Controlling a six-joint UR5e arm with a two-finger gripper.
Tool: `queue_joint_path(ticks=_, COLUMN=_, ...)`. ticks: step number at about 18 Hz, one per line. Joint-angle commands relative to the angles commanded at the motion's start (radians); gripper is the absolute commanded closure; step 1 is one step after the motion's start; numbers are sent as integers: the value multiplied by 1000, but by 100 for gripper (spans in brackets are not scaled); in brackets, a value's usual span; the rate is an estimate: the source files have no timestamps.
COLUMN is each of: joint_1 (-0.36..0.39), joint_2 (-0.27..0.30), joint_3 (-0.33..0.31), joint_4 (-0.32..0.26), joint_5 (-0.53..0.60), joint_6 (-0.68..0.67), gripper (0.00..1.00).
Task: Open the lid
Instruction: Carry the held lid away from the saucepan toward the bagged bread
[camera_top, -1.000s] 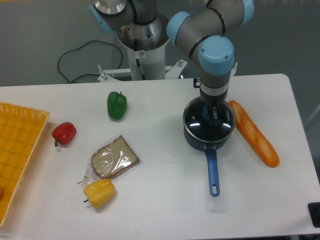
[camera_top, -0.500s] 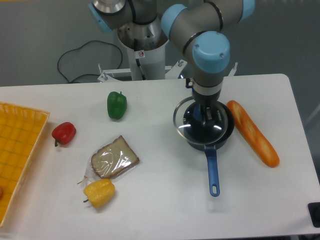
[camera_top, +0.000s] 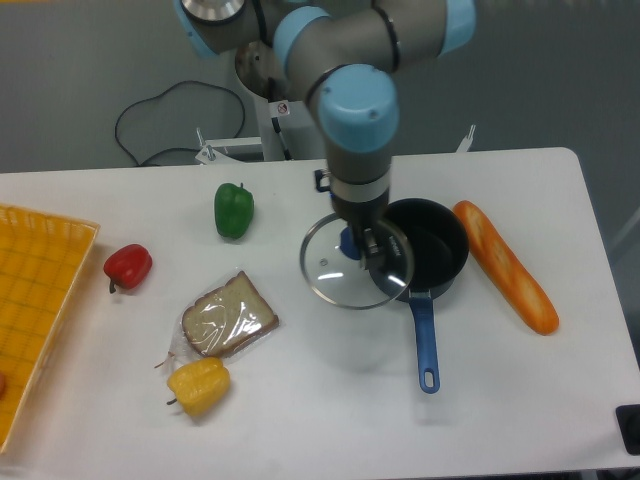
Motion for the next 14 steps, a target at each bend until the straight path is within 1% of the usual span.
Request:
queue_joint_path(ticks=5, joint_1=-35, joint_2=-9, joint_3=2, joint_4=2, joint_5=-11, joint_6=-2, gripper=64)
queue_joint_path(ticks=7, joint_1=-41, joint_2=-9, joint_3=6, joint_4=5, joint_5=-35, joint_6=-9, gripper=64)
queue_joint_path(ticks=14, joint_1=-43, joint_2=-8, joint_3=-5, joint_4=12, joint_5=-31, joint_6=-23, gripper=64)
